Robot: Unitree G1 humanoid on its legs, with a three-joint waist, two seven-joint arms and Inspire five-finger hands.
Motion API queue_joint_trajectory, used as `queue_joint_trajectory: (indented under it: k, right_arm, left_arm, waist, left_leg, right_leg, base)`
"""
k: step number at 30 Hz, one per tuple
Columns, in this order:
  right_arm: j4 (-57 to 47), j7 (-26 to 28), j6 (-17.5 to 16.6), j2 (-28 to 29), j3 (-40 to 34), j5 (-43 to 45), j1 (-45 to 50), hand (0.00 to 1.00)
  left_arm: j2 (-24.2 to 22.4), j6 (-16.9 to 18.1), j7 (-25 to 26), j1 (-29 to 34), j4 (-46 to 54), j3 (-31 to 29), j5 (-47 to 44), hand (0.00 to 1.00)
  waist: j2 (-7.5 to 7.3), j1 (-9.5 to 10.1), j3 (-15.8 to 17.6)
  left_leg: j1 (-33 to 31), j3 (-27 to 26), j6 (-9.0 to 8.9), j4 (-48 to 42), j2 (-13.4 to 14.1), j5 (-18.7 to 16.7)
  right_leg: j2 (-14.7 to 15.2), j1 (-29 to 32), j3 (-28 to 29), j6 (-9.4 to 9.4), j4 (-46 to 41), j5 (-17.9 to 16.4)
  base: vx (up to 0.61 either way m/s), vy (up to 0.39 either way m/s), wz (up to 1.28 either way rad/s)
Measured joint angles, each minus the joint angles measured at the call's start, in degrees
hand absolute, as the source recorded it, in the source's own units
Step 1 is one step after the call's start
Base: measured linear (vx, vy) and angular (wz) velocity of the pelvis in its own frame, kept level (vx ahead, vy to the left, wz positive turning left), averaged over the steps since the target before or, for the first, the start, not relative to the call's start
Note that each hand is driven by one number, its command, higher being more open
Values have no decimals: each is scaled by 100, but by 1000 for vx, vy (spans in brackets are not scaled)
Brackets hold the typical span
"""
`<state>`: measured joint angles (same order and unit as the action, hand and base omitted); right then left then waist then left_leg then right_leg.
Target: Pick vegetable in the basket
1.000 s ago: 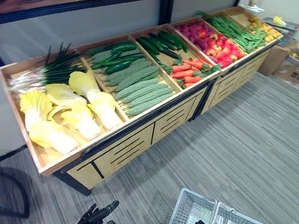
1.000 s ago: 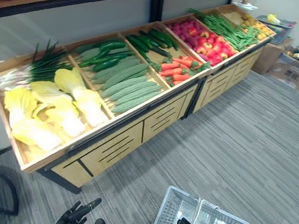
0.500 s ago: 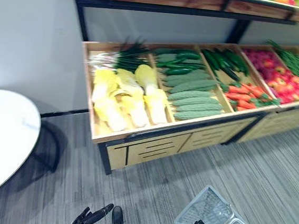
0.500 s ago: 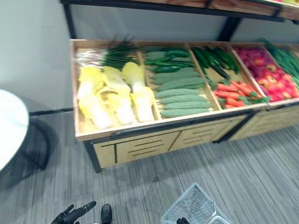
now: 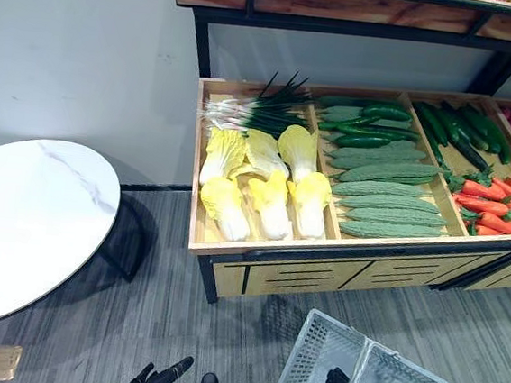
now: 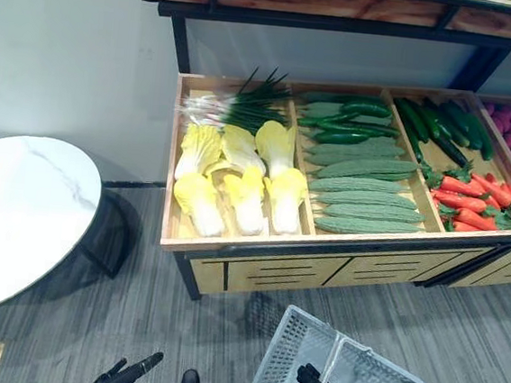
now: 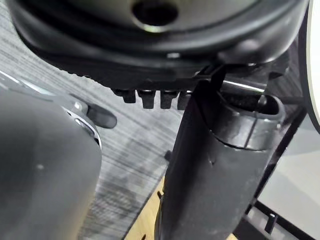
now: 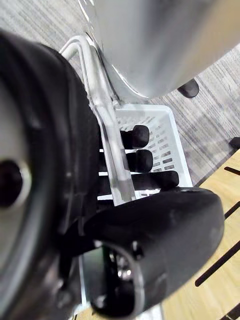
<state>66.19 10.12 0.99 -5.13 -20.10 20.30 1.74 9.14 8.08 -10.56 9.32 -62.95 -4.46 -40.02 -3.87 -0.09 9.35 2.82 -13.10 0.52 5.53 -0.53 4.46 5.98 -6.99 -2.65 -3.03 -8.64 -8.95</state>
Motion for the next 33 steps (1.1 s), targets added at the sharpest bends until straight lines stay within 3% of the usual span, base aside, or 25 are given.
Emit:
queue_joint_trajectory:
  k: [1,2,8,15,16,19,20,21,22,23,25,26,27,28,29,33]
  right_arm:
    - [1,29,46,-27,135,0,-1,0]
    - [145,296,449,16,109,8,136,0]
    - [151,295,449,12,105,9,138,0]
    - [123,-93,377,41,84,252,198,0]
    - [-20,-439,337,72,-277,476,386,0]
    - [-78,-548,253,36,-354,508,342,0]
    - [-106,-555,203,47,-359,521,293,0]
    - [-122,-562,178,11,-404,552,291,0]
    - [-227,-591,72,-73,-558,704,287,0]
    - [-374,-578,1,-56,-638,748,424,0]
    - [-407,-579,-48,125,-799,907,599,0]
    - [-398,-588,-59,273,-789,903,705,0]
    - [-337,-579,-8,395,-741,894,758,0]
    - [-267,-581,-1,445,-715,874,769,0]
    - [-115,-594,12,400,-609,850,690,0]
    - [-159,-667,7,68,-557,904,550,0]
  left_arm:
    - [2,-6,0,-7,-19,97,1,100]
    - [-36,-70,8,-286,-203,91,194,100]
    - [-43,-69,11,-284,-204,85,185,100]
    - [-215,56,177,-284,-191,-308,-416,100]
    - [-324,124,283,-256,-15,-545,-1021,100]
    - [-314,136,344,-105,88,-548,-1065,100]
    - [-357,126,385,-28,71,-544,-1064,100]
    - [-390,105,392,-12,71,-543,-1064,100]
    - [-443,63,395,-44,90,-480,-1060,100]
    - [-371,67,405,-57,86,-340,-1062,100]
    - [-200,137,345,-65,108,-344,-1061,100]
    - [-33,188,322,-56,154,-441,-1072,100]
    - [111,199,301,-35,267,-613,-1083,100]
    - [183,211,299,-25,308,-658,-1125,100]
    - [178,212,294,-37,306,-817,-1164,100]
    - [-333,158,101,39,308,-789,-1167,100]
  waist:
    - [20,0,-14]
    - [-44,-172,-132]
    - [-39,-172,-132]
    - [1,-132,-97]
    - [-1,-99,-18]
    - [-33,7,-6]
    - [-7,28,16]
    - [10,15,33]
    - [281,2,77]
    - [369,-98,170]
    - [314,-94,222]
    - [110,-93,183]
    - [-136,-76,168]
    - [-262,-46,148]
    - [-206,7,119]
    - [294,-10,-54]
  left_leg:
    - [35,-39,-36,1,65,-6]
    - [8,-209,-261,7,343,-74]
    - [12,-225,-262,7,349,-64]
    - [12,-359,-283,6,305,-51]
    - [102,-624,-283,-2,351,-37]
    - [201,-759,-325,-4,356,-74]
    - [222,-805,-276,-11,317,-267]
    - [244,-771,-253,-14,357,-323]
    - [324,-663,-201,-56,526,-324]
    - [367,-395,-195,-189,679,-426]
    - [430,-165,-309,-282,735,-462]
    - [442,-21,-394,-335,714,-503]
    - [457,134,-493,-392,667,-560]
    - [480,177,-553,-379,624,-575]
    - [565,214,-665,-299,700,-574]
    - [590,222,-846,-55,1005,-472]
  right_leg:
    - [-73,1,33,57,-34,37]
    - [-271,191,102,72,-53,123]
    - [-274,186,84,73,-32,123]
    - [-137,-35,-949,82,519,113]
    - [-98,-320,-1349,-26,728,49]
    - [-67,-322,-1440,-59,662,43]
    - [40,-184,-1527,-436,196,-140]
    - [111,55,-1524,-608,-366,-247]
    - [273,846,-1435,-1126,-2019,-432]
    - [375,1082,-1441,-952,-2315,-631]
    - [496,1195,-1149,-859,-1980,-643]
    - [520,1168,-690,-882,-1320,-427]
    - [573,1060,-546,-928,-591,241]
    - [599,1020,-545,-880,-336,709]
    - [520,872,-698,-590,-130,751]
    - [175,591,-996,-477,398,793]
  base:
    - [8,-36,-15]
    - [3,-24,-10]
    - [0,0,0]
    - [-22,-21,3]
    - [67,-60,40]
    - [95,-11,-5]
    - [49,35,-14]
    - [57,64,-12]
    - [19,85,43]
    - [41,81,62]
    - [38,-11,82]
    - [93,-183,89]
    - [129,-239,77]
    - [187,-294,50]
    - [211,-261,27]
    - [179,-163,21]
